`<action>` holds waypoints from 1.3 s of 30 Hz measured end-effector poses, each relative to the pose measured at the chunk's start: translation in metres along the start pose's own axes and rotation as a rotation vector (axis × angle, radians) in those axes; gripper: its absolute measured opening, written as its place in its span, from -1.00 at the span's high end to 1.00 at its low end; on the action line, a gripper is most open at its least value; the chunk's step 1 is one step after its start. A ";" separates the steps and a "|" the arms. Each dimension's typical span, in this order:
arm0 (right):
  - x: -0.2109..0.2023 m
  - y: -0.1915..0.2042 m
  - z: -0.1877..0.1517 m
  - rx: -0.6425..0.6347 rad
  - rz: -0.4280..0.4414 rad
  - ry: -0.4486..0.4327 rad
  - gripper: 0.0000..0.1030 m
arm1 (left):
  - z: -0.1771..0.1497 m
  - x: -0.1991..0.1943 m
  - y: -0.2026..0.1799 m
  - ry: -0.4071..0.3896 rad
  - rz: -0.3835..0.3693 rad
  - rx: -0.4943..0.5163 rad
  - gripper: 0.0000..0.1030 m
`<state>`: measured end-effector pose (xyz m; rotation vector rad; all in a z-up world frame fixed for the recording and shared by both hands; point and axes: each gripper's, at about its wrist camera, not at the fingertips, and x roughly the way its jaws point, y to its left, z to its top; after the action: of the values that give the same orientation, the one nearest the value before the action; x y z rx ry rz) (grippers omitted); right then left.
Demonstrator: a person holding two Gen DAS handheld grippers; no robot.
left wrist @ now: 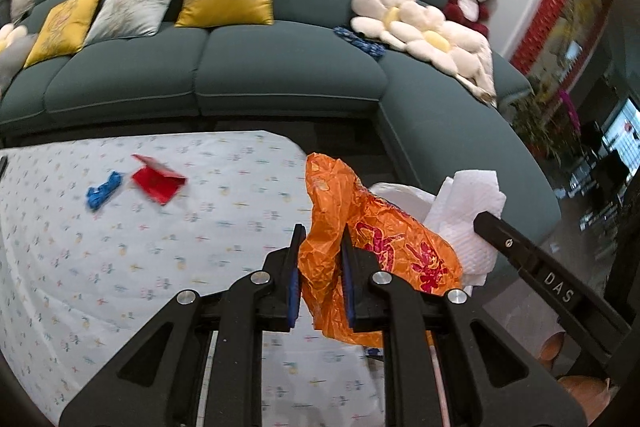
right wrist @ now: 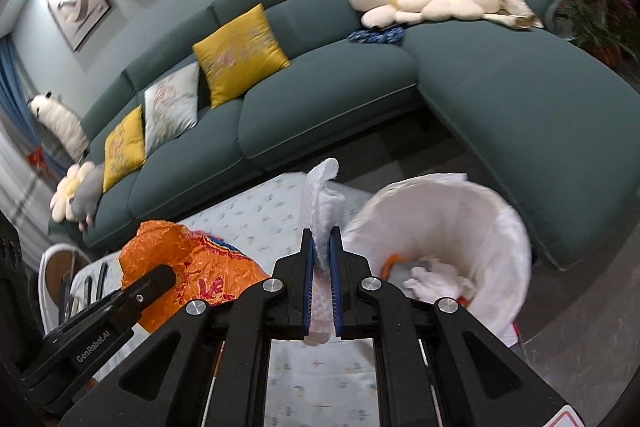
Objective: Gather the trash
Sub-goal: 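Carry the orange bag and white tissue over the bin and open both grippers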
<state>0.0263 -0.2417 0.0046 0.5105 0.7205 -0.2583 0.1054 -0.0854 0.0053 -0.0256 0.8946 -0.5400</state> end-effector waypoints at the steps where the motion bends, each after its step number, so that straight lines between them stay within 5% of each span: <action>1: -0.003 -0.010 0.001 0.013 -0.005 -0.007 0.85 | 0.000 0.002 -0.007 0.003 -0.003 0.010 0.70; 13: -0.017 -0.087 0.002 0.118 -0.060 -0.040 0.85 | -0.001 0.037 -0.067 0.042 -0.011 0.110 0.69; 24: -0.002 -0.117 -0.002 0.152 -0.073 -0.015 0.85 | 0.000 0.073 -0.092 0.094 -0.009 0.147 0.69; 27: 0.005 -0.121 -0.001 0.150 -0.075 -0.002 0.85 | 0.004 0.081 -0.097 0.106 -0.031 0.129 0.51; 29: 0.009 -0.123 0.000 0.153 -0.073 0.004 0.85 | 0.006 0.082 -0.100 0.094 -0.031 0.116 0.01; 39: 0.023 -0.114 0.001 0.139 -0.061 0.028 0.79 | 0.007 0.085 -0.099 0.075 -0.008 0.124 -0.12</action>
<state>-0.0012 -0.3406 -0.0510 0.6260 0.7497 -0.3608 0.1101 -0.2117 -0.0283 0.1040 0.9325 -0.6065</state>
